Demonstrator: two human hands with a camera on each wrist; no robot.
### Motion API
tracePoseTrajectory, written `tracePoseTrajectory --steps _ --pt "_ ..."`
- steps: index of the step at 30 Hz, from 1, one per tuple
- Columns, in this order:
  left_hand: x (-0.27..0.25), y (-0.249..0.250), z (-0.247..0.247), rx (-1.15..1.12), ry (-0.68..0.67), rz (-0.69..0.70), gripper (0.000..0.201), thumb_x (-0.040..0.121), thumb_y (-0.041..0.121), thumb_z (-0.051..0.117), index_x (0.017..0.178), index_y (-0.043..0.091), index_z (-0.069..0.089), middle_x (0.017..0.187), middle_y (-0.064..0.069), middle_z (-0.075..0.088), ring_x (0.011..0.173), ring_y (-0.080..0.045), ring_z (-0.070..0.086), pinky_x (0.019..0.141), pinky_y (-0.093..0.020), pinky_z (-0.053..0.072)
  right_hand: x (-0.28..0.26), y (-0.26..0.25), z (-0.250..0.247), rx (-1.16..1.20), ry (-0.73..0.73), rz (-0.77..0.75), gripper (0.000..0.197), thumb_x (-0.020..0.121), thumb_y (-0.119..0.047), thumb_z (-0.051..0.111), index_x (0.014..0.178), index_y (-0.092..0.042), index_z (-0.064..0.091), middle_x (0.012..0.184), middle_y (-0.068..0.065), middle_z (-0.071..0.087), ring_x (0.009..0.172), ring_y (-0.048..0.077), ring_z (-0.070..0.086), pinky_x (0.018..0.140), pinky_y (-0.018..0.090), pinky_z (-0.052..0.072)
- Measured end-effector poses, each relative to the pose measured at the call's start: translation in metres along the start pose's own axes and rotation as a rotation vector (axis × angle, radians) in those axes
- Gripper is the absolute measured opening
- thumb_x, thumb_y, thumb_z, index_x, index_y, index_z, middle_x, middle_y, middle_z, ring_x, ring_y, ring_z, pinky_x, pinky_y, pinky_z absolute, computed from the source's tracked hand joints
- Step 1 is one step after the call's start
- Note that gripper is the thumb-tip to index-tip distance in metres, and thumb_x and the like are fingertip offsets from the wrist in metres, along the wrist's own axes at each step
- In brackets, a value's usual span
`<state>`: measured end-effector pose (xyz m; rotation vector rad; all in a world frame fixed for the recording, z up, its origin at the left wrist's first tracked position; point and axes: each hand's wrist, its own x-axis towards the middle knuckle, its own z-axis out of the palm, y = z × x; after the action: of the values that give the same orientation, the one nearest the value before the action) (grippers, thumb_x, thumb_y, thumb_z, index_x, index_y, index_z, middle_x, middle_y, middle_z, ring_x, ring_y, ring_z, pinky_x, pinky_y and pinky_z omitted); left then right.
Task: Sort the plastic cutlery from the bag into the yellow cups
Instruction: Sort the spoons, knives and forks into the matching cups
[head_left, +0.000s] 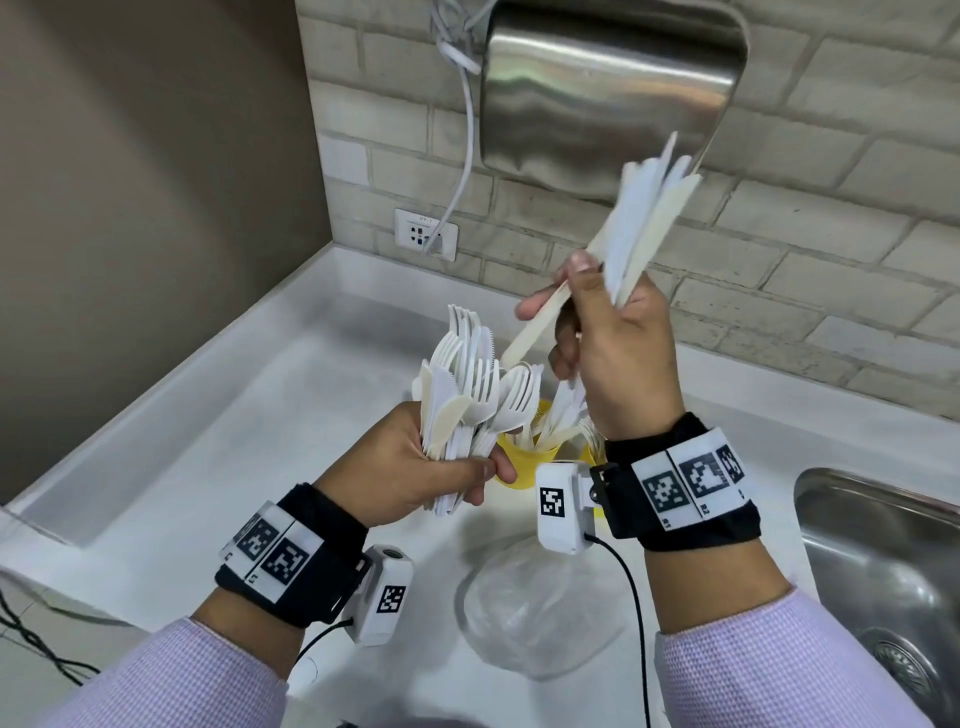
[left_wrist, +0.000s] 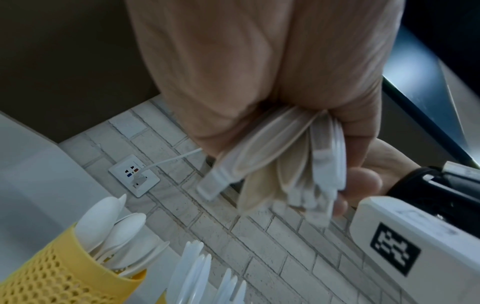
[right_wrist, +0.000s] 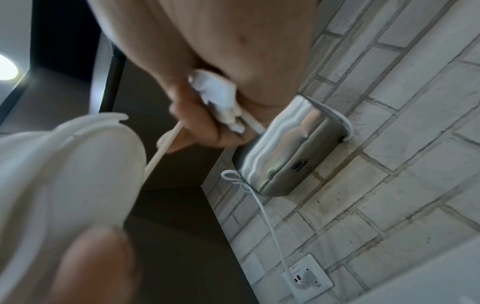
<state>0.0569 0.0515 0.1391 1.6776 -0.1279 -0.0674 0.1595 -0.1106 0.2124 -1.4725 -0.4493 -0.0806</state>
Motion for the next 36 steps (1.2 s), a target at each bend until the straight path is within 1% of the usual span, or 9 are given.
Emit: tracePoseTrajectory --steps 4,8,13,19,24,26,30,33,36 --pt "0.000 -0.001 0.000 -0.001 -0.004 -0.010 0.021 0.087 0.010 0.068 0.107 0.014 0.072 0.095 -0.016 0.076 0.071 -0.026 0.066 0.072 -0.065 0.054 0.006 0.007 -0.001 -0.004 0.164 -0.055 0.030 0.111 -0.030 0.040 0.097 -0.006 0.050 0.054 0.001 0.056 0.052 0.025 0.056 0.058 0.037 0.052" --pt "0.000 -0.002 0.000 0.005 -0.007 -0.018 0.022 0.086 0.011 0.067 0.107 0.014 0.072 0.096 -0.013 0.076 0.072 -0.027 0.066 0.072 -0.064 0.054 -0.001 0.006 0.000 0.049 -0.033 -0.036 0.026 0.110 -0.029 0.044 0.093 -0.010 0.042 0.057 -0.002 0.035 0.041 0.016 0.033 0.041 0.026 0.038" --pt "0.001 -0.002 0.000 0.034 -0.016 -0.029 0.013 0.085 0.017 0.069 0.096 0.020 0.076 0.095 -0.018 0.075 0.072 -0.028 0.067 0.075 -0.067 0.053 -0.006 -0.001 -0.012 -0.273 -0.377 -0.040 0.028 0.102 -0.026 0.063 0.096 0.002 0.066 0.048 -0.015 0.047 0.041 0.001 0.041 0.043 0.014 0.034" --pt "0.002 -0.001 0.001 0.062 -0.031 -0.029 0.010 0.089 0.016 0.071 0.097 0.019 0.076 0.095 -0.019 0.075 0.072 -0.028 0.067 0.076 -0.063 0.055 -0.006 -0.010 -0.017 -0.288 -0.454 0.008 0.017 0.097 -0.005 0.068 0.094 0.011 0.071 0.054 -0.016 0.061 0.044 -0.001 0.053 0.049 0.006 0.037" --pt "0.003 0.001 0.001 0.079 -0.044 -0.025 0.011 0.088 0.017 0.068 0.093 0.022 0.077 0.094 -0.024 0.073 0.072 -0.027 0.067 0.073 -0.065 0.054 -0.007 -0.007 -0.012 -0.373 -0.289 -0.091 0.013 0.096 -0.009 0.069 0.083 -0.008 0.072 0.065 -0.007 0.063 0.059 0.005 0.057 0.059 0.022 0.047" --pt "0.003 0.003 0.000 0.089 -0.046 -0.025 0.012 0.089 0.016 0.067 0.090 0.023 0.077 0.094 -0.024 0.073 0.071 -0.025 0.067 0.072 -0.065 0.053 -0.005 -0.002 -0.012 -0.330 -0.187 -0.114 0.016 0.097 -0.011 0.066 0.083 -0.015 0.070 0.059 -0.015 0.057 0.053 0.001 0.052 0.055 0.020 0.042" --pt "0.001 0.004 0.000 0.068 -0.048 -0.029 0.010 0.087 0.020 0.068 0.090 0.025 0.077 0.095 -0.026 0.073 0.071 -0.026 0.067 0.068 -0.064 0.052 -0.006 -0.001 -0.014 -0.322 -0.314 -0.051 0.015 0.097 -0.016 0.069 0.088 -0.004 0.071 0.053 -0.015 0.055 0.046 0.001 0.048 0.050 0.016 0.039" --pt "0.002 0.002 0.000 0.058 -0.032 -0.040 0.010 0.089 0.016 0.068 0.093 0.022 0.076 0.096 -0.024 0.073 0.071 -0.025 0.067 0.062 -0.051 0.049 -0.009 0.001 -0.013 -0.351 -0.381 -0.048 0.021 0.100 -0.022 0.066 0.085 -0.008 0.072 0.050 -0.017 0.054 0.046 0.001 0.048 0.051 0.017 0.038" --pt "0.004 0.000 -0.002 0.048 -0.004 -0.045 0.014 0.091 0.011 0.067 0.100 0.018 0.075 0.096 -0.018 0.075 0.070 -0.025 0.067 0.065 -0.040 0.049 -0.007 0.008 -0.009 -0.225 -0.189 -0.088 0.024 0.104 -0.031 0.058 0.089 -0.016 0.069 0.053 -0.014 0.044 0.047 0.009 0.039 0.052 0.024 0.034"
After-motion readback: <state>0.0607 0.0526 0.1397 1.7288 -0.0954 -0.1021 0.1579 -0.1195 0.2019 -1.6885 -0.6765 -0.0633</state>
